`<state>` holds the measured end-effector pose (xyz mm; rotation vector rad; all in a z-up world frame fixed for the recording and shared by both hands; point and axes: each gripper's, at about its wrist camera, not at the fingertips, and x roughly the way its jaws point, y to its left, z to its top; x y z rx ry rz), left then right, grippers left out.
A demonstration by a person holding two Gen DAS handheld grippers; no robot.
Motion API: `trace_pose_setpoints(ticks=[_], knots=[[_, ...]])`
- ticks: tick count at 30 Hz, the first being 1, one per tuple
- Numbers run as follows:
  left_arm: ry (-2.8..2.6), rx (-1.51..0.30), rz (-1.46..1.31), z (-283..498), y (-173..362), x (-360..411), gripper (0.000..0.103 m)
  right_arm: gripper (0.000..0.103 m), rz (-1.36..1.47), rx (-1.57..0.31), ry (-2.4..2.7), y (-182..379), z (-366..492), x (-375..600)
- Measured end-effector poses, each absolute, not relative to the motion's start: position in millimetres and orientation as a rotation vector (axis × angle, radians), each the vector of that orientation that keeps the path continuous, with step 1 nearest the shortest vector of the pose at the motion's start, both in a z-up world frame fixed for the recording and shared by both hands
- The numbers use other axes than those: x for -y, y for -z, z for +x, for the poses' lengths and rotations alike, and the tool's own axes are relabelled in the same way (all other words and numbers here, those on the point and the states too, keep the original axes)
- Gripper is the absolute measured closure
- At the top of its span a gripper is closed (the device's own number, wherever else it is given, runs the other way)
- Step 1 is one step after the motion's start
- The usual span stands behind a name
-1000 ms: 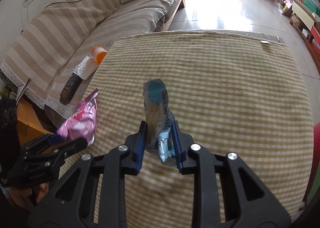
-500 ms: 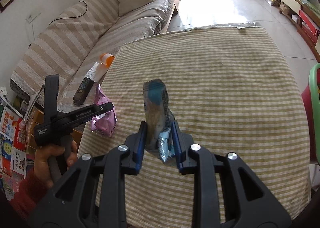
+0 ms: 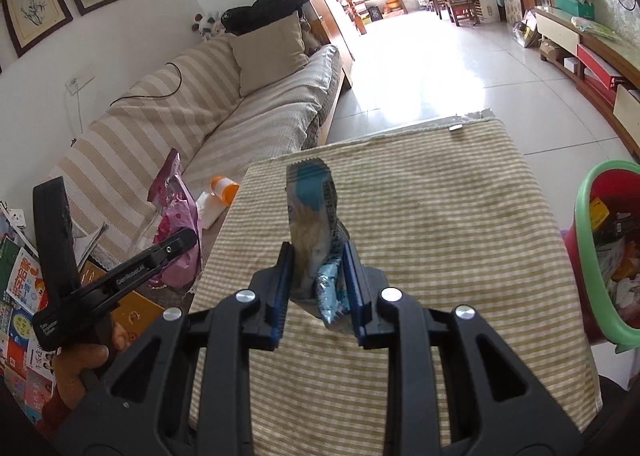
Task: Collect trash
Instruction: 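Lift and carry the pink bag and blue-white wrapper over the red bin with both tools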
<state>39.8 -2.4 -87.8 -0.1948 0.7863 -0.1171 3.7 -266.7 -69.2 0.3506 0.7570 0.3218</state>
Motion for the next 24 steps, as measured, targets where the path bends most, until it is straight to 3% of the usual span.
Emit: trace_pose_setpoints(ticks=[13,24], knots=[[0.266,-0.686,-0.093,30,39,76,0.093,0.077,0.358,-0.647,-0.225,44,-14,309],[0.303,-0.669,-0.047,33,35,90,0.093,0.077,0.361,-0.608,-0.172,36,-15,330]])
